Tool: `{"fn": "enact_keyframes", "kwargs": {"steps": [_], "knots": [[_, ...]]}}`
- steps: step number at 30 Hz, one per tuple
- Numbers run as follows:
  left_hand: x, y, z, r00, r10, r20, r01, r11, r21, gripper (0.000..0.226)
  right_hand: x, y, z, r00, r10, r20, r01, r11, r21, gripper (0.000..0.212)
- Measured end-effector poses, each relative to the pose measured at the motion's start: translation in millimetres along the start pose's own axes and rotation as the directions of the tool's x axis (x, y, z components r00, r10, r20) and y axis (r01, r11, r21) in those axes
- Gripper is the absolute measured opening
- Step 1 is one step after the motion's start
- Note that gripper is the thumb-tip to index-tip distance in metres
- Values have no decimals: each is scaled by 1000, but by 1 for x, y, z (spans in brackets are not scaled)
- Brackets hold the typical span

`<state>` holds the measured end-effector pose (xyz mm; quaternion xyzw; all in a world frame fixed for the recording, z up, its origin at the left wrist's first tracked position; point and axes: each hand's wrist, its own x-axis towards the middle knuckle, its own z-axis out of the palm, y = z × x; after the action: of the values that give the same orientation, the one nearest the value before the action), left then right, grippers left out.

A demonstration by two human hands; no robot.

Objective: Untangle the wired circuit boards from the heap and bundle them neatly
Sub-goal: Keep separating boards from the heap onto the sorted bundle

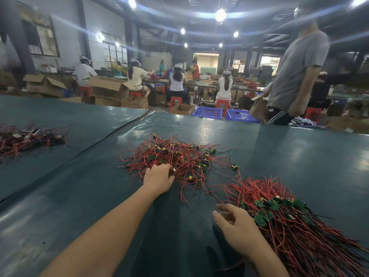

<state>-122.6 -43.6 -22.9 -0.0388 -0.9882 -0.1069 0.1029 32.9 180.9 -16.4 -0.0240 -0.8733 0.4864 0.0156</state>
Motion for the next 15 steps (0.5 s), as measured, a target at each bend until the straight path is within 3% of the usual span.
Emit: {"fn": "enact_keyframes", "kwargs": {"steps": [3,8,11,15], "knots": [[-1,-3,4,999,-5,-48,3,1000,-29,33,0,0,0,1000,-4,-11,4,1000,-7,35],[4,10,1,997,-82,-12,78,981,-179,49,-1,1,-2,1000,-8,-2,8,1000,-7,35],[2,17,4,996,-84,-11,78,957,-280,29,-1,3,-5,1000,15,-17,-15,1000,24,33],[-10,16,11,993,-100,-67,57,883,-466,21,2,5,-13,998,46,-36,-42,993,113,27]]}}
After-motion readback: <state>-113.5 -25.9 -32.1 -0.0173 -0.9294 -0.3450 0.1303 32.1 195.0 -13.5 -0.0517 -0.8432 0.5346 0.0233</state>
